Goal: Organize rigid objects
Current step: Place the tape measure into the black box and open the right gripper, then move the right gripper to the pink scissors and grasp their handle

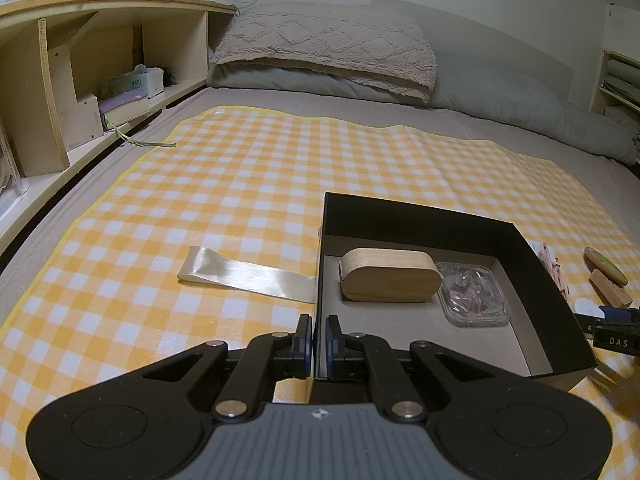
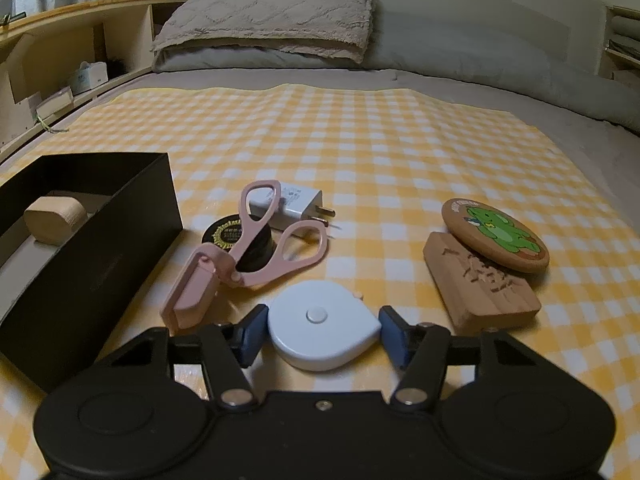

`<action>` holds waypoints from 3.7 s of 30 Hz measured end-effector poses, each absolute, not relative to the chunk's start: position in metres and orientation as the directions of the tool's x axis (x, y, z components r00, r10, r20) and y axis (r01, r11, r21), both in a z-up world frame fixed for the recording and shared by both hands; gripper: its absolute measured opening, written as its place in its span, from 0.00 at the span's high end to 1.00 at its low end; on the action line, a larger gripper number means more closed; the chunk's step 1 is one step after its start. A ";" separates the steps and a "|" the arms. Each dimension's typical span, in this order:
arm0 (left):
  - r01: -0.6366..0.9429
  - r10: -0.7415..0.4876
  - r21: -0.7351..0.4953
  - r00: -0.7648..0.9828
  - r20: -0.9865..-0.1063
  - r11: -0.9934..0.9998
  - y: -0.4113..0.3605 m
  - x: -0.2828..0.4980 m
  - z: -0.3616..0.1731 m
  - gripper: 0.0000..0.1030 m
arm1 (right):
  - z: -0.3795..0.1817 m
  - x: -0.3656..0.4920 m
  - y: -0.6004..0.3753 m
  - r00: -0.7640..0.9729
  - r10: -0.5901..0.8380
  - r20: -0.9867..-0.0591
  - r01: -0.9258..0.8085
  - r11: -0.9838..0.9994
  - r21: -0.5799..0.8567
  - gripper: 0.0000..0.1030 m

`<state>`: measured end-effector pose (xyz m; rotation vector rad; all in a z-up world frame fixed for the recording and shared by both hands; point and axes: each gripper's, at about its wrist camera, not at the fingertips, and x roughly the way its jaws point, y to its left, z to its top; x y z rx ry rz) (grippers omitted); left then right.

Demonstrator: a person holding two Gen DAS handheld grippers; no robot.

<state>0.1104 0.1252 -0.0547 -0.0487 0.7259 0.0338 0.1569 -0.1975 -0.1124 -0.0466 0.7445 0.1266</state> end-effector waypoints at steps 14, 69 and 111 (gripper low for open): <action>-0.048 0.014 -0.033 0.747 -0.665 0.998 0.125 0.110 -0.055 0.93 | -0.058 0.109 -0.183 0.721 0.207 -0.661 -0.132 0.978 0.162 0.41; -0.045 0.007 -0.040 0.745 -0.667 0.998 0.123 0.111 -0.056 0.93 | -0.001 0.098 -0.085 0.629 0.325 -0.706 -0.363 0.926 0.104 0.24; -0.040 0.009 -0.031 0.744 -0.668 0.999 0.125 0.111 -0.056 0.93 | -0.092 0.196 -0.161 0.600 0.167 -0.782 0.073 0.962 0.262 0.68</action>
